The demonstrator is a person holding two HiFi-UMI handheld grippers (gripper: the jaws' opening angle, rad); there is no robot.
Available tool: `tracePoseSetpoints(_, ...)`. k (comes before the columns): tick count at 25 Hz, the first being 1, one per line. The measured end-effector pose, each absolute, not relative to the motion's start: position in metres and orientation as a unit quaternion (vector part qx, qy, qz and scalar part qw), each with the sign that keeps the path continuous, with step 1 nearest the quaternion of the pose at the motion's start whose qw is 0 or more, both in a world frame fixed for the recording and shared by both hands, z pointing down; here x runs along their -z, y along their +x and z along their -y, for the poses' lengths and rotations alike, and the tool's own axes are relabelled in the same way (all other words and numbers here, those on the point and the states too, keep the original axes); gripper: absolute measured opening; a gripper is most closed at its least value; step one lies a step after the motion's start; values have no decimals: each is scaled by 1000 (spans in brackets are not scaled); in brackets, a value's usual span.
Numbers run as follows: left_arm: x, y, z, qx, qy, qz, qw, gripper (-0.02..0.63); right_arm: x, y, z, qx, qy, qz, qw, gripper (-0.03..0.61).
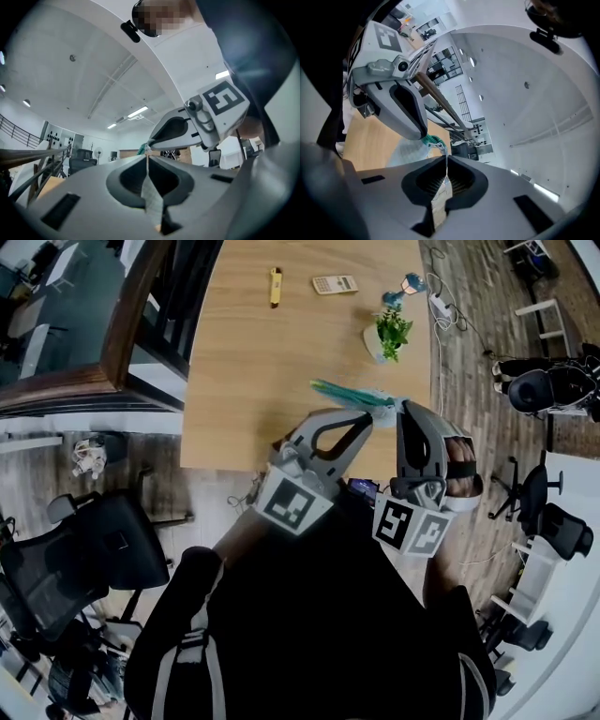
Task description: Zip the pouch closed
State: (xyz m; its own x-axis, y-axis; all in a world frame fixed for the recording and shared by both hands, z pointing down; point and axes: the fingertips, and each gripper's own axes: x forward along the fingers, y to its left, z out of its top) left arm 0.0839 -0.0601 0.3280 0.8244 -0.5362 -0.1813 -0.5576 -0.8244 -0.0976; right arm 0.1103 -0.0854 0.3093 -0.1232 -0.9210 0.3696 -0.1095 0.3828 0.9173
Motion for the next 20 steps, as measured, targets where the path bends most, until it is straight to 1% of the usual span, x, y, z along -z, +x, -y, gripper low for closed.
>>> tracePoseSetpoints(9, -319, 82, 62, -97, -949, -293, 57, 15, -305, 99, 80, 368, 404, 660, 515, 21)
tracePoseSetpoints(20, -311, 80, 58, -105, -946, -299, 68, 31, -307, 91, 74, 353, 405, 676, 504, 21)
